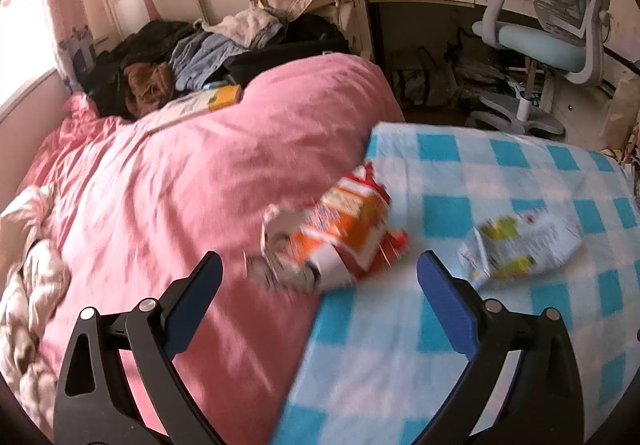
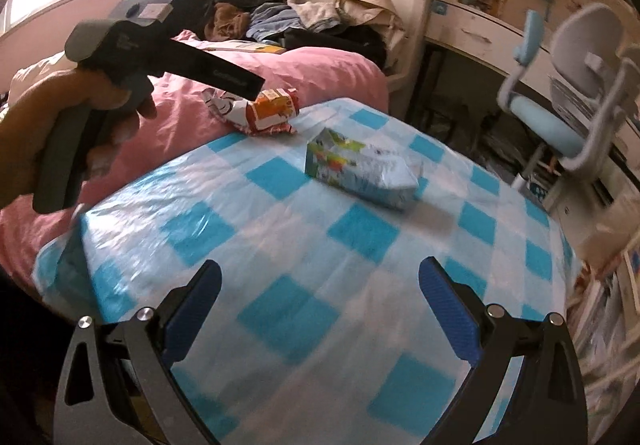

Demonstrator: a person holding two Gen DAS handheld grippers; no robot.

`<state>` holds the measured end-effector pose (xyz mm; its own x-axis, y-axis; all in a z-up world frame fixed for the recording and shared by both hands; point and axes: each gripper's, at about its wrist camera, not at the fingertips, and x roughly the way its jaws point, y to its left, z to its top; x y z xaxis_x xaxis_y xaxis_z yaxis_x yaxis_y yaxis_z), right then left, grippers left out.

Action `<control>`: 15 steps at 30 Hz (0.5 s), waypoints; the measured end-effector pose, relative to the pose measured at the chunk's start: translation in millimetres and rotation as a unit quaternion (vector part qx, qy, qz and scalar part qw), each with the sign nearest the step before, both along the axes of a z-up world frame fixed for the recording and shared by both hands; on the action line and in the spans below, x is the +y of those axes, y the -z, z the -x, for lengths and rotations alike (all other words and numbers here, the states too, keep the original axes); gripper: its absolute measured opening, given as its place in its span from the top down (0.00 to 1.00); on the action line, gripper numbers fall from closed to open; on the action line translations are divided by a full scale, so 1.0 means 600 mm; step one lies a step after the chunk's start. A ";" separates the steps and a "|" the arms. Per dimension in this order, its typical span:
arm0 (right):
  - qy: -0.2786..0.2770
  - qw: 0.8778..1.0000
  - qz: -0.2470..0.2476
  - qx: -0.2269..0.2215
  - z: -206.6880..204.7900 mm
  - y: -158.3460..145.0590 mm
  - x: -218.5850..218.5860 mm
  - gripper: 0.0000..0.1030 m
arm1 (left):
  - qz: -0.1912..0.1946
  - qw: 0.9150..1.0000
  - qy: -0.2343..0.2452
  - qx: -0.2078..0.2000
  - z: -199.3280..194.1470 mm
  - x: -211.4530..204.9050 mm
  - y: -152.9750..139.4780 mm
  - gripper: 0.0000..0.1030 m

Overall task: Collect trash
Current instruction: 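Grasp the orange chip bag with the left gripper while the right gripper grasps the juice carton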

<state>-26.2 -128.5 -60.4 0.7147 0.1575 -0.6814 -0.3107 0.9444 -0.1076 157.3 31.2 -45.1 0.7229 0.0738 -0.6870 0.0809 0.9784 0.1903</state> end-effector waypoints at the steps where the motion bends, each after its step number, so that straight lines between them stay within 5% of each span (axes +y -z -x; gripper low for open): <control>1: -0.005 1.000 0.001 0.006 -0.015 0.004 0.000 0.08 | 0.000 1.000 0.003 0.003 -0.013 0.002 0.002 0.09; 10: -0.088 0.991 0.093 -0.033 -0.128 0.017 0.032 0.08 | -0.063 0.995 0.075 0.027 -0.104 -0.013 0.040 0.09; 15: -0.142 0.980 0.140 -0.013 -0.198 0.036 0.050 0.08 | -0.083 0.991 0.082 0.066 -0.126 -0.016 0.088 0.09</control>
<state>92.4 -98.6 -81.8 0.6873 0.1618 -0.7081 -0.5498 0.7530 -0.3616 232.8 21.5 -98.1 0.6397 0.0828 -0.7642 0.2716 0.9057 0.3254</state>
